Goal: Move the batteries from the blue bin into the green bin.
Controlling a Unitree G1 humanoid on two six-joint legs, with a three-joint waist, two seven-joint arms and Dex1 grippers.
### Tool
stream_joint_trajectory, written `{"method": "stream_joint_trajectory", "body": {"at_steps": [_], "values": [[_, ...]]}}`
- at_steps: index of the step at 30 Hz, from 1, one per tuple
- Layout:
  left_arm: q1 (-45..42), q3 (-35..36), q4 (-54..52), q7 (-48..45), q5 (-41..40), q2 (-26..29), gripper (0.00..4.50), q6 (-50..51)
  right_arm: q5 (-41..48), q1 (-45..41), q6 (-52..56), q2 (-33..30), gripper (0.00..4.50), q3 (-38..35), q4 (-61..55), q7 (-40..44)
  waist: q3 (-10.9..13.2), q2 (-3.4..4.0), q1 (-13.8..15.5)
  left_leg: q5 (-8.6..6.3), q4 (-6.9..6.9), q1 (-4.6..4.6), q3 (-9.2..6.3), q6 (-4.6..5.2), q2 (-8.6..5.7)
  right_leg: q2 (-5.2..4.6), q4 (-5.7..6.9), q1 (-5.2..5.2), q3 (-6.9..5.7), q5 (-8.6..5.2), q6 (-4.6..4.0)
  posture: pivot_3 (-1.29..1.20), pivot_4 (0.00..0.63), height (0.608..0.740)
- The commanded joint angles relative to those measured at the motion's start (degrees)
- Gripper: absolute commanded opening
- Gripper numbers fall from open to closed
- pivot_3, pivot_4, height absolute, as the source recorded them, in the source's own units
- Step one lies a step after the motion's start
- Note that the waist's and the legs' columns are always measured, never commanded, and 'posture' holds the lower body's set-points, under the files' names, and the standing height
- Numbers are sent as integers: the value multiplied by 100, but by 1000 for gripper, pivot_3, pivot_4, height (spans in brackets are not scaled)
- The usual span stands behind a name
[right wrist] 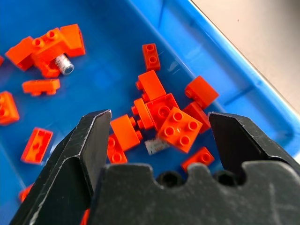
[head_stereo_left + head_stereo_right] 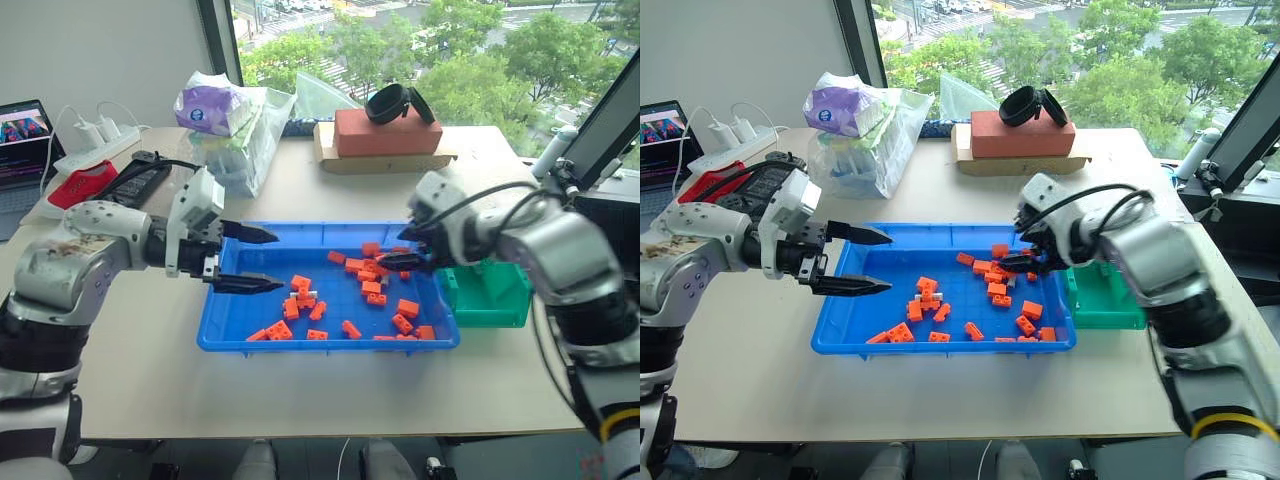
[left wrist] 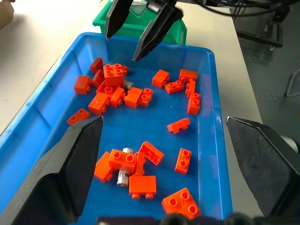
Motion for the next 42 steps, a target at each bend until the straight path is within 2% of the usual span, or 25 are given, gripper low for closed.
{"method": "stream_joint_trajectory", "body": {"at_steps": [1,7,18,19,21,23,25,26,30,36,42], "values": [[25,300,-290,182,-78,106,4500,22,-166,-143,-24,89,3883,-87,227,-252,0,0,27,0,0,0,0,0,0,0,-1,0,0,0,0,0,150,740],[10,374,-214,559,95,50,4500,-63,-327,-6,-115,197,3883,87,518,-364,0,0,55,0,0,2,0,0,0,1,0,-1,0,0,0,0,150,740],[95,318,-339,500,119,136,4500,-123,-575,54,-437,643,3883,248,1052,-511,0,0,31,0,0,4,-1,0,0,1,7,-2,-1,0,0,0,150,740],[115,340,-368,470,83,140,4500,-125,-610,72,-457,639,3380,299,1056,-519,0,0,37,0,0,4,-1,0,0,1,7,-2,0,0,0,0,150,740],[153,371,-406,422,65,152,4500,-180,-670,87,-486,623,2740,365,1048,-529,0,0,40,0,0,3,-1,0,0,1,7,-2,0,0,0,0,150,740],[178,415,-397,420,82,164,4500,-221,-671,78,-476,618,2161,348,985,-493,0,0,37,0,0,3,-1,0,0,1,7,-2,0,0,0,0,150,740],[198,460,-390,425,78,163,4500,-233,-695,38,-469,593,1861,334,928,-465,0,0,34,0,0,4,-1,0,0,2,7,-2,-1,0,0,0,150,740],[210,489,-386,446,64,162,4500,-215,-703,-31,-458,570,1552,319,891,-449,0,0,33,0,0,4,-1,0,0,1,7,-3,0,0,0,0,150,740],[298,609,-421,509,34,201,4500,-165,-643,-438,-415,622,1470,269,716,-330,0,1,12,0,0,4,-1,0,0,1,7,-4,0,0,0,0,150,740],[397,809,-536,663,-54,284,4500,-49,-644,-891,-650,1018,1469,416,937,-209,0,0,-73,0,-1,5,-7,0,1,3,19,-5,-3,0,0,0,150,740],[742,1099,-750,878,-87,549,4500,109,-874,-1101,-1459,1773,1469,795,1890,-102,0,1,-139,1,-3,12,-9,-1,1,5,33,-7,-3,0,0,0,150,740]]}}
